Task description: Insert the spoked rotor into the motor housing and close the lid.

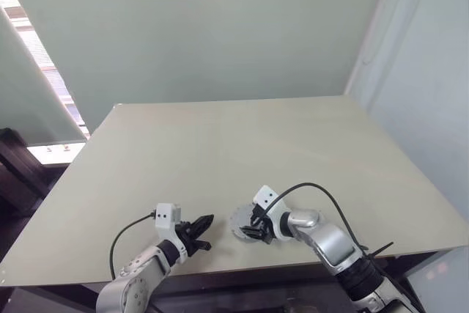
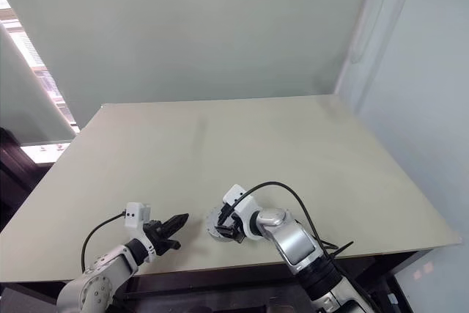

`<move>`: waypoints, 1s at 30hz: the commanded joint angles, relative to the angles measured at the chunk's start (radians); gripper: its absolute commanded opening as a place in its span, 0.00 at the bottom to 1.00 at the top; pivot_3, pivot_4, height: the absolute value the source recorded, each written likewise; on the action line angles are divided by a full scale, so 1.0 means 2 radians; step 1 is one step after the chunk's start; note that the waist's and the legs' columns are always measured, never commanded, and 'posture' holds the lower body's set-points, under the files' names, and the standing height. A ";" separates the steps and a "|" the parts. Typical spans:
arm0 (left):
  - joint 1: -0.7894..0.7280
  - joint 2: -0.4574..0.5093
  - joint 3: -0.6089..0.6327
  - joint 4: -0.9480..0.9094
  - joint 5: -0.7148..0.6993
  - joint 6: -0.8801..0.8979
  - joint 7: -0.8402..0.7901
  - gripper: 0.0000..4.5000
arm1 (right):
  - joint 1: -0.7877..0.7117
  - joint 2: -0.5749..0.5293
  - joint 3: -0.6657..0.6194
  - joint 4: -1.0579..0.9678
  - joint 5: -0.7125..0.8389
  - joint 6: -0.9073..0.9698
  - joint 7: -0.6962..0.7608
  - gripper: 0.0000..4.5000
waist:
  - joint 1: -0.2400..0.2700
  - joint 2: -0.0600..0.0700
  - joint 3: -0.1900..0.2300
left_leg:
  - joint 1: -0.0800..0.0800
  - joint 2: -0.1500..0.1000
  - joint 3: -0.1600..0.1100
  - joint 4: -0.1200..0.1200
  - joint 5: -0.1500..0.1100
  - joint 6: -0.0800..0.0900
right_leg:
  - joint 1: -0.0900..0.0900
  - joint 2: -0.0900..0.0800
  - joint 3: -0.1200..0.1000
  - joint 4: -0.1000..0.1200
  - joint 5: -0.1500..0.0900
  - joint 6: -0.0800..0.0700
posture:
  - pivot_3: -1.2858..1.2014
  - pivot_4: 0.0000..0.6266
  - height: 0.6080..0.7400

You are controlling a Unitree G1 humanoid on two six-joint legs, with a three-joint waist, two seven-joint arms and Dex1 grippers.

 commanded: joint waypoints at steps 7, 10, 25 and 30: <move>-0.005 -0.004 -0.002 -0.012 0.003 -0.010 -0.006 0.00 | 0.001 -0.003 0.020 0.035 -0.022 0.023 -0.027 0.71 | 0.000 0.000 0.000 | 0.001 0.000 0.000 0.000 0.000 0.000 | 0.000 0.000 0.000 0.000 0.000 0.000 | 0.52 0.00 1.00; -0.007 -0.004 -0.002 -0.011 0.003 -0.010 -0.006 0.00 | -0.002 -0.012 0.036 0.035 -0.029 0.021 -0.022 0.71 | 0.000 0.000 0.000 | 0.001 0.000 0.000 -0.001 -0.001 -0.002 | 0.000 0.000 0.000 0.000 0.000 0.000 | 0.52 0.00 1.00; -0.012 -0.005 -0.010 -0.011 0.009 -0.012 -0.011 0.00 | -0.024 -0.038 0.061 0.025 -0.026 0.057 0.002 0.71 | 0.000 0.000 -0.001 | 0.001 0.000 0.000 -0.002 -0.001 -0.001 | 0.000 -0.001 0.000 -0.001 0.000 0.000 | 0.52 0.00 1.00; -0.019 -0.012 -0.038 -0.010 0.022 -0.014 -0.016 0.00 | -0.031 -0.038 0.061 0.031 -0.024 0.061 0.010 0.71 | 0.000 0.000 -0.001 | 0.001 -0.001 0.000 -0.003 -0.001 -0.001 | 0.000 -0.001 0.000 -0.002 0.000 0.000 | 0.52 0.00 1.00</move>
